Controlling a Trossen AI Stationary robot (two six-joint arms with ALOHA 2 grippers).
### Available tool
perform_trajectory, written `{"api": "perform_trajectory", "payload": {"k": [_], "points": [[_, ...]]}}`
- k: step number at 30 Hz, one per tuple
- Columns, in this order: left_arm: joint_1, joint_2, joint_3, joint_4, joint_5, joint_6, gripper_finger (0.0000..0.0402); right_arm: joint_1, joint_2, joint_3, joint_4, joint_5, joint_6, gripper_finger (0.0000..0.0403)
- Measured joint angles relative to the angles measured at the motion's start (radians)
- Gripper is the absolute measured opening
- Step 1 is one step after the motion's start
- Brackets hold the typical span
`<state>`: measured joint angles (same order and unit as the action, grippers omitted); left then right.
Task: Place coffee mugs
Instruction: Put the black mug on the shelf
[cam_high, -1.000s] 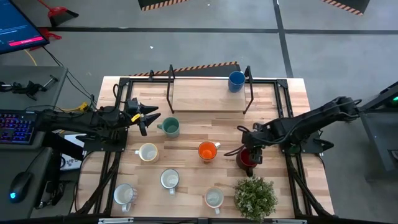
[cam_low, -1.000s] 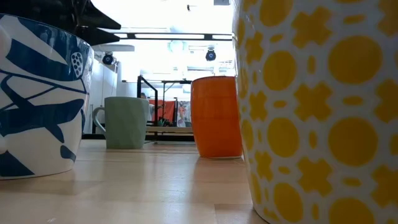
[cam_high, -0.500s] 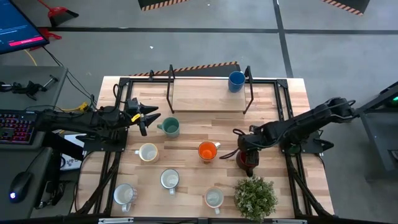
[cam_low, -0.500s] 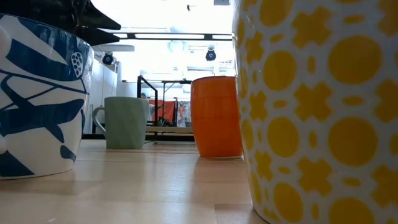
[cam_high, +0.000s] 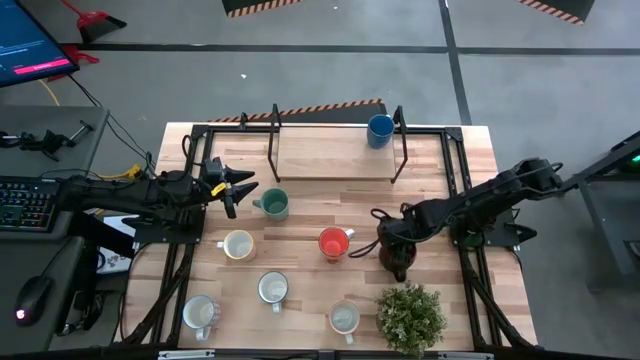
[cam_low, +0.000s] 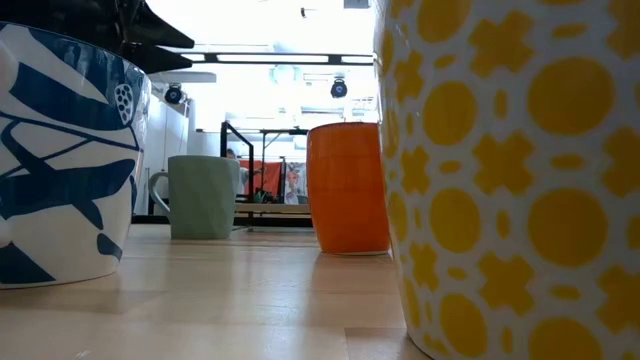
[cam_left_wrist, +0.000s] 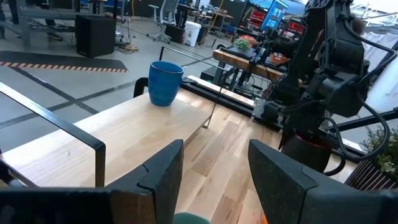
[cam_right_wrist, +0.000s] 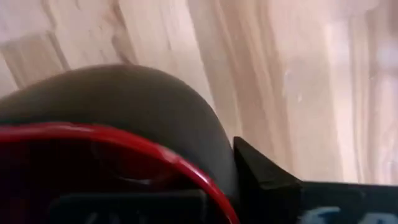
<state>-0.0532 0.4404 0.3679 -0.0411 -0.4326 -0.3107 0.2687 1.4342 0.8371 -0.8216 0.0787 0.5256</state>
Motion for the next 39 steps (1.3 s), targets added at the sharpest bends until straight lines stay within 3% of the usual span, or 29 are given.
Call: {"api": "perform_trajectory", "payload": {"k": [7,14,20,27,39], "points": [[0.000,0.000,0.000,-0.030,0.000,0.000,0.0172,-0.006,-0.002,0.098,-0.057,0.110,-0.004,0.0002],[0.000,0.000,0.000,-0.055,0.000,0.000,0.0172,-0.030,-0.002,0.314,-0.284,0.235,-0.009,0.0001],[0.000,0.000,0.000,-0.054,0.000,0.000,0.0172,-0.087,-0.003,0.498,-0.305,0.350,-0.058,0.0001],[0.000,0.000,0.000,-0.055,0.000,0.000,0.0172,-0.210,-0.003,0.616,-0.179,0.395,-0.161,0.0000],[0.000,0.000,0.000,-0.067,0.000,0.000,0.0172,-0.408,0.049,0.624,0.275,0.377,-0.311,0.0000]]}}
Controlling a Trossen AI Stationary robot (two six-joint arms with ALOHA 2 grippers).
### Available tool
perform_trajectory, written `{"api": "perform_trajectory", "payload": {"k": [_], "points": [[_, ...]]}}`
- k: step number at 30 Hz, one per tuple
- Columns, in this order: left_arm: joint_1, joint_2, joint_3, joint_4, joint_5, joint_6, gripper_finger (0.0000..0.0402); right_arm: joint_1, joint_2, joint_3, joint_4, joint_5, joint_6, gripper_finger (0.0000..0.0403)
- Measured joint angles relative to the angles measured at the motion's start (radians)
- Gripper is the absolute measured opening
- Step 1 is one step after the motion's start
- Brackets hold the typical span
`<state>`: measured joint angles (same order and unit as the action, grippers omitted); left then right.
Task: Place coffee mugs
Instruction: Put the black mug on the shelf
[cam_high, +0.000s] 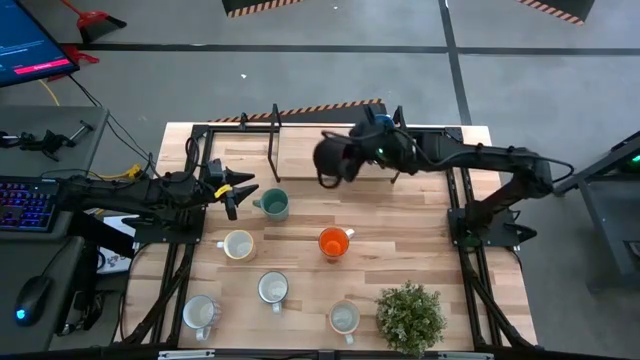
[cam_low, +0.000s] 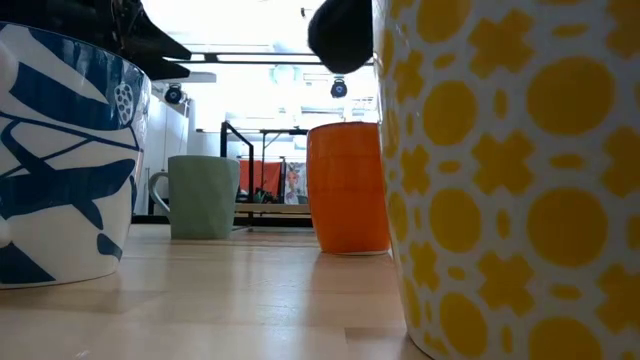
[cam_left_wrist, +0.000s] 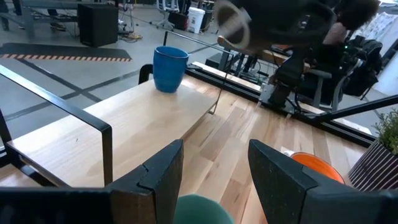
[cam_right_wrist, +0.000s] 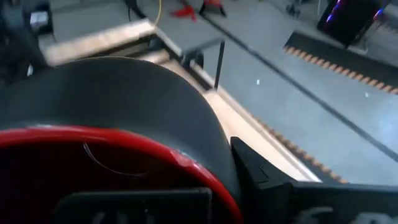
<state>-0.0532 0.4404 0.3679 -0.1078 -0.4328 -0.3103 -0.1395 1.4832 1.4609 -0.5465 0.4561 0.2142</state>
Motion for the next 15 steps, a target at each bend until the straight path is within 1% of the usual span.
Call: {"api": "perform_trajectory", "payload": {"k": [5,11,15], "points": [[0.000,0.000,0.000,-0.005,0.000,0.000,0.0172,-0.055,0.043,0.000,0.164,-0.006,-0.058,0.0000],[0.000,0.000,0.000,-0.008,0.000,0.000,0.0172,-0.092,0.052,0.001,0.161,-0.023,-0.059,0.0000],[0.000,0.000,0.000,-0.008,0.000,0.000,0.0172,-0.119,0.060,0.047,0.111,-0.034,-0.069,0.0000]]}}
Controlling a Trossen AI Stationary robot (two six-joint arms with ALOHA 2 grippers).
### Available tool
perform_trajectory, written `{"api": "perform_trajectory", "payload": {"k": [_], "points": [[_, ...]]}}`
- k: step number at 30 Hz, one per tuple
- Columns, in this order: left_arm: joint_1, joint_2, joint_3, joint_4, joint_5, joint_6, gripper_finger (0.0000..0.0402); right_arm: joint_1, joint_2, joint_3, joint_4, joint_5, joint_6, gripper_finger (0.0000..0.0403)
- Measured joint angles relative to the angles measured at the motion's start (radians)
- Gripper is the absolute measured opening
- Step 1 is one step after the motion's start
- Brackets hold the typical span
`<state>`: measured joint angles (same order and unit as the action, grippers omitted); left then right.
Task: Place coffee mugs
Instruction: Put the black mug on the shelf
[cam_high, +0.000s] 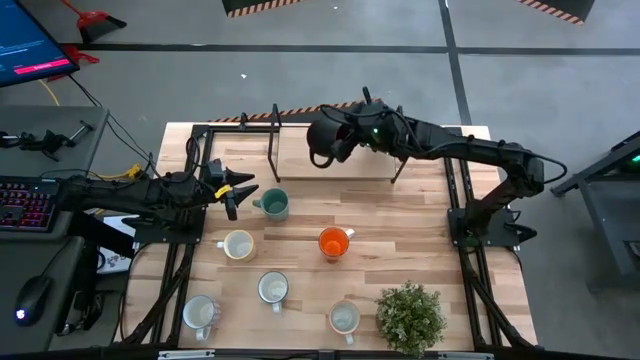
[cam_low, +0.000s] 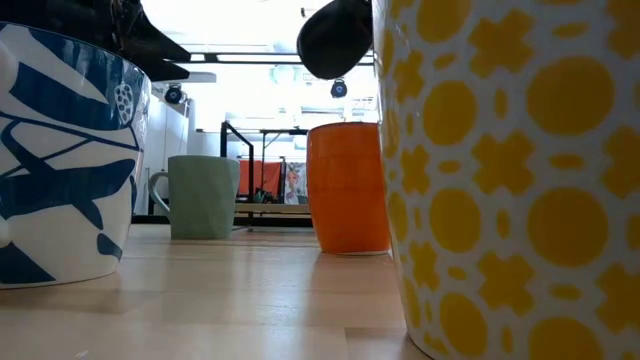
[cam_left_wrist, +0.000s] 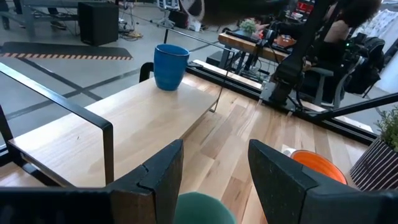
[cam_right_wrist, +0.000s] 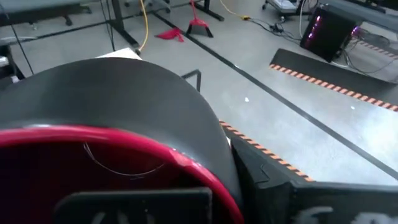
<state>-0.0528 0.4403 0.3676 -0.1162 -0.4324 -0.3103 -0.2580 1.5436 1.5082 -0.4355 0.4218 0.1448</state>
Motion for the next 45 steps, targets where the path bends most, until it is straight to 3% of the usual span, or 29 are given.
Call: {"api": "perform_trajectory", "payload": {"k": [4,14,21,29,45], "points": [[0.000,0.000,0.000,-0.001,0.000,0.000,0.0172,-0.026,0.051,0.116,-0.130,-0.010,-0.018,0.0000],[0.000,0.000,0.000,-0.022,0.004,0.009,0.0172,-0.095,0.325,0.580,-0.551,-0.066,-0.130,0.0000],[0.000,0.000,0.000,-0.022,0.004,0.009,0.0172,-0.137,0.478,0.781,-0.687,-0.099,-0.193,0.0000],[0.000,0.000,0.000,-0.022,0.004,0.008,0.0172,-0.171,0.572,0.810,-0.760,-0.149,-0.214,0.0000],[0.000,0.000,0.000,-0.023,0.004,0.008,0.0172,-0.139,0.719,0.801,-0.856,-0.148,-0.215,0.0000]]}}
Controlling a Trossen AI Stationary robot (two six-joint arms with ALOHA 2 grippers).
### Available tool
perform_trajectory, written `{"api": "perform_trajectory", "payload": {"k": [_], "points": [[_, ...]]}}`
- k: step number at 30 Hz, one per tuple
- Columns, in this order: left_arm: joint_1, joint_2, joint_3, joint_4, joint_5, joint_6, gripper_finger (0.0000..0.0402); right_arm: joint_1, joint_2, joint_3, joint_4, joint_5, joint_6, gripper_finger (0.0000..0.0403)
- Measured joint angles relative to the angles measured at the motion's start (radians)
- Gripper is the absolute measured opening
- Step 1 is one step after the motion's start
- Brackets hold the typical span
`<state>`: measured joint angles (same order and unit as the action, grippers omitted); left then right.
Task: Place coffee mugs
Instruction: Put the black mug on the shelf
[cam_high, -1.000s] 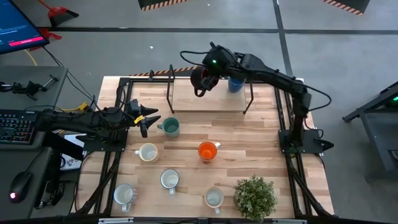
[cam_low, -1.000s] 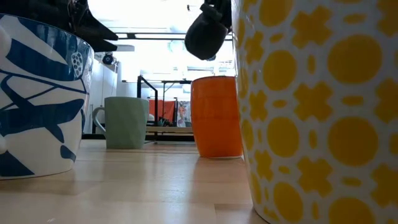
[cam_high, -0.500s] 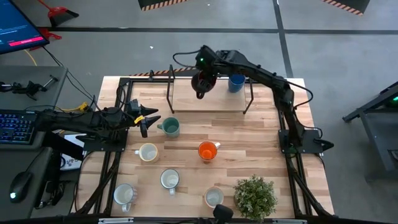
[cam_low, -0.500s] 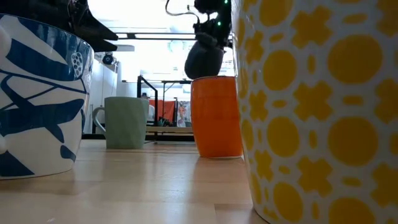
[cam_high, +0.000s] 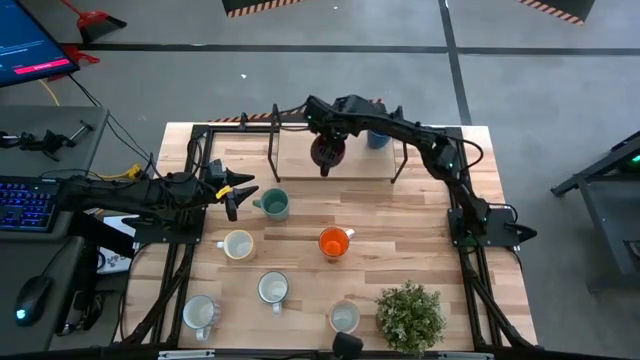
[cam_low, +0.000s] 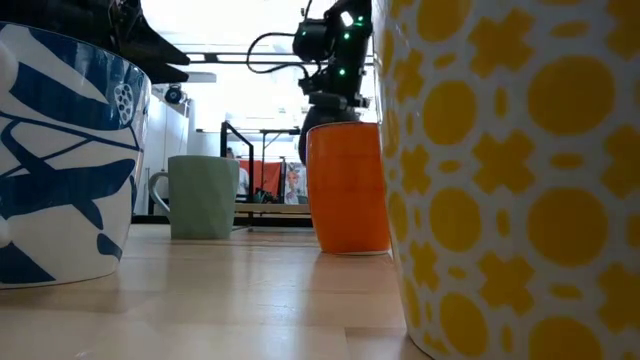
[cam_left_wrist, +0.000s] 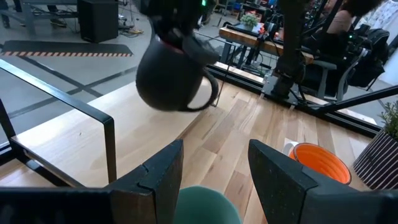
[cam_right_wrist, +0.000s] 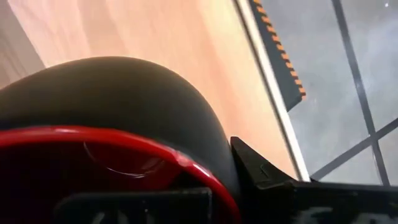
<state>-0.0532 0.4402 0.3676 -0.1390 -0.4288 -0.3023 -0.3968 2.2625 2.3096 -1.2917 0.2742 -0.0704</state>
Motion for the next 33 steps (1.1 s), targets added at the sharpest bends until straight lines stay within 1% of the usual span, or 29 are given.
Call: {"api": "perform_trajectory", "payload": {"k": [9,15,19,33], "points": [[0.000,0.000,0.000,0.000,0.000,0.000,0.0172,0.007,0.062,-0.001,-0.043,-0.007,0.001,0.0000],[0.000,0.000,0.000,0.000,0.000,0.000,0.0172,0.005,0.063,-0.001,-0.044,-0.011,0.002,0.0000],[0.000,0.000,0.000,0.000,0.000,0.000,0.0172,0.003,0.063,-0.001,-0.053,-0.041,0.003,0.0000],[0.000,0.000,0.000,0.000,0.000,0.000,0.0172,-0.003,0.082,-0.002,-0.064,-0.038,0.021,0.0000]]}}
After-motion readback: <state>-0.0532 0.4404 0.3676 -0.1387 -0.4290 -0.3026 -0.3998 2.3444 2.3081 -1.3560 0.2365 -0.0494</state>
